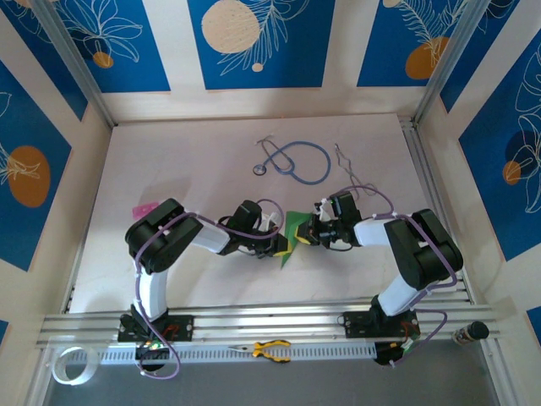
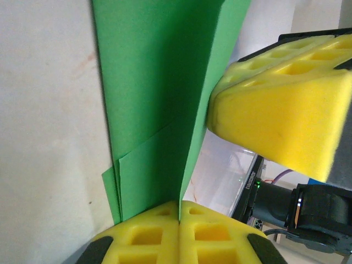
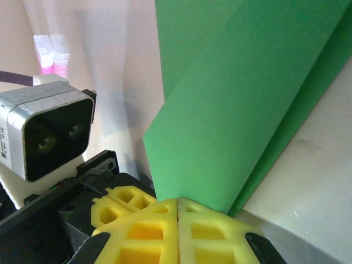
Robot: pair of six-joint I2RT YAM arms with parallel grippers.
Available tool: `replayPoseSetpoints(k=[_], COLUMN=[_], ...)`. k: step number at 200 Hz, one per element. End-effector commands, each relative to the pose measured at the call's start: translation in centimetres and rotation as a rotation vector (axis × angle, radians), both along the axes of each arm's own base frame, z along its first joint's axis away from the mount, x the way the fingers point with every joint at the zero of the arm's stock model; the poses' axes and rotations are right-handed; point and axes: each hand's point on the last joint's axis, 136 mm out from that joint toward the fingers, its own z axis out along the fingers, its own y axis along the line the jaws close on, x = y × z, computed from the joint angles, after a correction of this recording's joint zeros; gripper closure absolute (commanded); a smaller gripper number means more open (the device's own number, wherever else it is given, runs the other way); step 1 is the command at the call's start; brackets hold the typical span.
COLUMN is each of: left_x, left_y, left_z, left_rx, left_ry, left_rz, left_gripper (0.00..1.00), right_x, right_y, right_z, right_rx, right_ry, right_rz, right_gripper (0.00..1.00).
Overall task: Fold a paper plane with a square sheet of paper (pick it up from the middle)
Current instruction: Fold the wing for the fifth time at the center of the table.
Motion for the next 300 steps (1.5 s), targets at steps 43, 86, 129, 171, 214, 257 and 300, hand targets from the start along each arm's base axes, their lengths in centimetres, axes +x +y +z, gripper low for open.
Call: replayPoseSetpoints(k=[43, 86, 129, 171, 214, 257, 300], left_x=[0.1, 0.0, 0.0, -0.1, -0.2, -0.3, -0.6], left_y=[1.2, 1.4, 1.8, 1.9, 2.1, 2.3, 2.1], left_z=[-2.1, -2.4, -2.5, -2.8, -3.0, -3.0, -2.0], left_rx=[0.065, 0.079, 0.100, 0.104, 0.114, 0.123, 0.100], left_ry=[0.059, 0.063, 0.062, 0.066, 0.065, 0.057, 0.036], left_rz=[0.037, 0.039, 0.048, 0.048, 0.052, 0.050, 0.014], left_gripper=[1.00, 1.00, 1.00, 1.00, 1.00, 1.00, 0.88], right_x=[0.9, 0.9, 1.0, 1.0, 0.9, 0.3, -0.2], right_y=[0.9, 0.6, 0.1, 0.3, 0.2, -0.1, -0.2], right_z=[0.1, -0.1, 0.0, -0.3, -1.5, -3.1, -4.0], right_rx=[0.018, 0.014, 0.030, 0.029, -0.002, -0.057, -0.088], right_ry=[0.001, 0.001, -0.005, 0.011, 0.045, 0.106, 0.142], right_rz=[0.035, 0.030, 0.037, 0.059, 0.050, 0.043, 0.039], right_gripper=[0.93, 0.93, 0.93, 0.93, 0.93, 0.93, 0.93])
